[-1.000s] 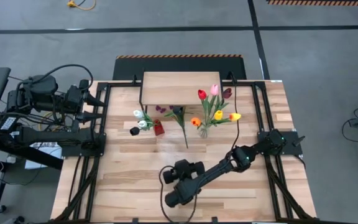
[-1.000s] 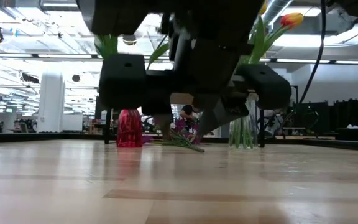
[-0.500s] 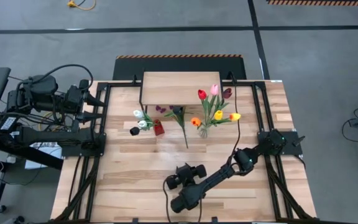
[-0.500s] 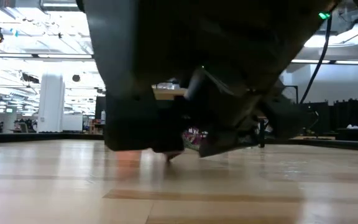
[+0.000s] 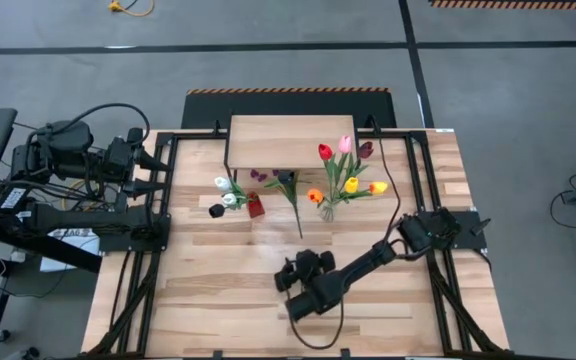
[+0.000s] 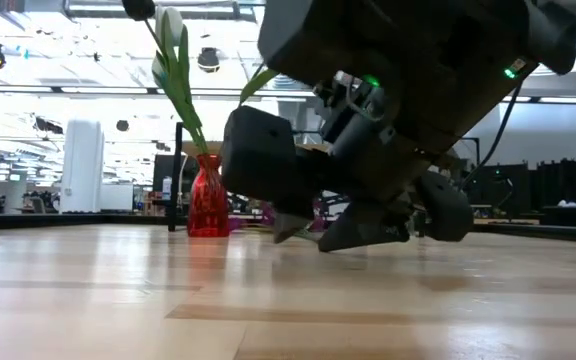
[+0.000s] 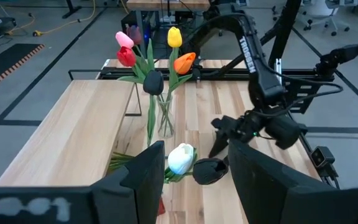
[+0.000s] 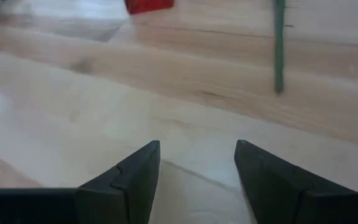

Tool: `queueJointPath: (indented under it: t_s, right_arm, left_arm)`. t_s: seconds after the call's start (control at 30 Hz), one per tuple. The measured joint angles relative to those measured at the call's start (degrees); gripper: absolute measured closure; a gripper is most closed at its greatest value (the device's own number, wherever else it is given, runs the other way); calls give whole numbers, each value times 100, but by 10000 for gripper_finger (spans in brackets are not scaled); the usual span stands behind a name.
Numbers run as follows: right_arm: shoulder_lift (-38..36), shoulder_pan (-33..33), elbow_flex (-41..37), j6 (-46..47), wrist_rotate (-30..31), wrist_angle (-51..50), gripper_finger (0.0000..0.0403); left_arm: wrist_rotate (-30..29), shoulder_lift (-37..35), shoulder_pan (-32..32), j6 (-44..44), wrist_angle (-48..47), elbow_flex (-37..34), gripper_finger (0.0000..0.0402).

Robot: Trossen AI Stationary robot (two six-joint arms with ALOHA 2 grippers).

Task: Pick and place flowers into a vace then onto a shelf
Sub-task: Put the purple flowers into the red vase

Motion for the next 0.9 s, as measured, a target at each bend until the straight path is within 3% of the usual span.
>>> queueJointPath:
  t_s: [0.27,0.9]
  right_arm:
    - [-183,-109,-409,-2112,-277,1249,195]
    - [-163,-34,-402,-3425,-156,1241,195]
  left_arm:
    - [1,1,0,12,-1,0,235]
    - [0,2,1,7,-2,0,235]
